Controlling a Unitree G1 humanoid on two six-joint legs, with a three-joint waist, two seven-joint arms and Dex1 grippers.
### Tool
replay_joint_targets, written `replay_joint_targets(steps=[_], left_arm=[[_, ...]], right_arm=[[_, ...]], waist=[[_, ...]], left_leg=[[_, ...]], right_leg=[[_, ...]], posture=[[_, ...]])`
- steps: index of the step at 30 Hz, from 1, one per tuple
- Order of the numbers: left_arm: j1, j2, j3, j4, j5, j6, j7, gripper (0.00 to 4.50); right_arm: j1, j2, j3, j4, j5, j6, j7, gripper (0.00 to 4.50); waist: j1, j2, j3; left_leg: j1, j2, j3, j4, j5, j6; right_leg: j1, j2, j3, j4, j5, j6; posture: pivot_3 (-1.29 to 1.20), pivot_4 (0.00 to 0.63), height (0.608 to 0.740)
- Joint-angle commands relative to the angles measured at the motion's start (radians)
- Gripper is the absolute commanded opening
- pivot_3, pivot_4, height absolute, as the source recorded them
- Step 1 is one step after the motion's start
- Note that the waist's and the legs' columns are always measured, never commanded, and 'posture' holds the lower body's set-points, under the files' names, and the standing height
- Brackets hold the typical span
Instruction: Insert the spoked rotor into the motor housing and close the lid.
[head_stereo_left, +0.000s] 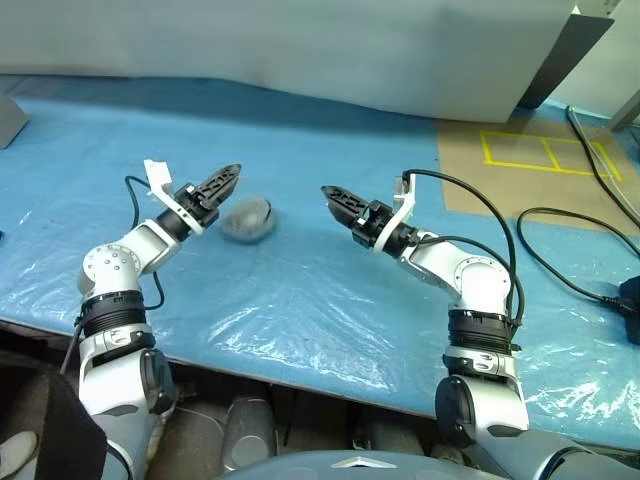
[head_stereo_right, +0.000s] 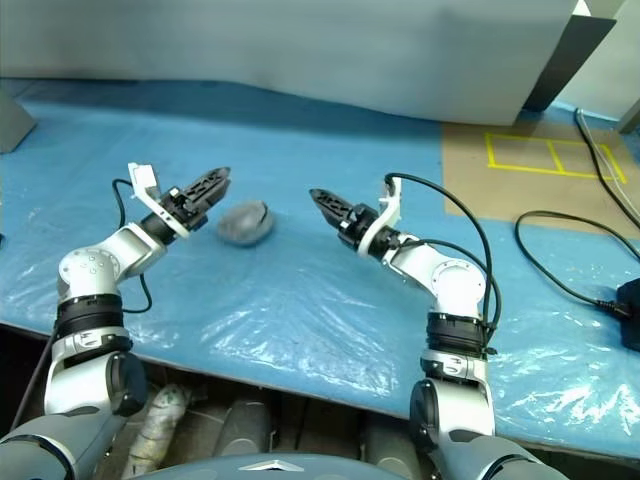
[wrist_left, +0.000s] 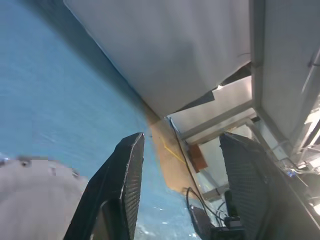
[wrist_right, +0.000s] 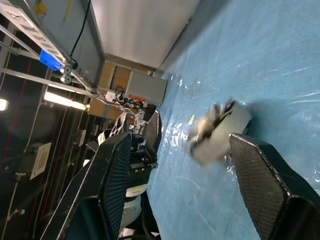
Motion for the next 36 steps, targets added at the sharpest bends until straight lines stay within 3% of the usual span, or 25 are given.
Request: replay_joint_targets(steps=[1,10,18,23,27,31,36], left_arm=[[-0.032,0.054,0.011,0.029,0.019,-0.043,-0.047,2.51],[-0.09,0.172,-0.071,0.2,0.183,-0.162,-0.169,2.51],[-0.188,0.176,-0.089,0.298,0.26,-0.252,-0.208,2.51],[-0.279,0.143,-0.145,0.306,0.309,-0.292,-0.254,2.51],[-0.354,0.092,-0.248,0.343,0.43,-0.44,-0.271,2.51],[-0.396,0.004,-0.354,0.393,0.54,-0.562,-0.305,2.51],[-0.449,-0.141,-0.428,0.494,0.656,-0.714,-0.213,2.51]], right_arm=[[-0.014,0.002,0.0,-0.009,0.013,0.001,0.012,3.22],[-0.012,0.003,0.001,-0.011,0.008,-0.001,0.01,3.22],[-0.011,0.004,0.003,-0.016,0.0,-0.007,0.013,3.22],[-0.015,-0.005,0.009,-0.026,-0.024,-0.021,0.025,3.22],[-0.014,-0.027,0.02,-0.046,-0.08,-0.06,0.053,3.22],[-0.007,-0.031,0.029,-0.046,-0.119,-0.083,0.068,3.22],[0.017,-0.023,0.055,-0.061,-0.16,-0.087,0.075,3.22]], waist=[[0.0,0.0,0.0],[0.002,0.0,0.0],[0.002,0.0,0.0],[0.007,0.0,0.0],[0.008,0.0,0.0],[0.009,0.0,0.0],[0.01,0.0,0.0]], left_leg=[[0.0,0.0,0.0,0.0,0.0,0.0],[0.0,0.0,0.0,0.0,0.0,0.0],[0.0,0.0,0.0,0.0,0.0,0.0],[-0.001,0.0,0.0,0.0,0.0,0.0],[-0.001,0.0,0.0,0.0,0.0,0.0],[-0.001,-0.001,0.0,0.0,0.0,0.0],[-0.001,-0.001,0.0,0.0,0.0,0.0]], right_leg=[[0.0,0.0,0.0,0.0,0.0,0.0],[0.0,0.0,0.0,0.0,0.0,0.0],[0.0,0.0,0.0,0.0,0.0,0.0],[0.0,-0.001,-0.001,0.0,0.0,0.0],[0.0,-0.001,-0.001,0.0,0.0,0.0],[0.0,-0.001,-0.001,0.0,0.0,0.0],[0.0,-0.001,-0.001,0.0,0.0,0.0]], posture=[[0.0,0.15,0.74],[0.0,0.15,0.74],[0.0,0.15,0.74],[0.0,0.15,0.74],[0.0,0.15,0.74],[0.0,0.15,0.74],[0.0,0.15,0.74]])
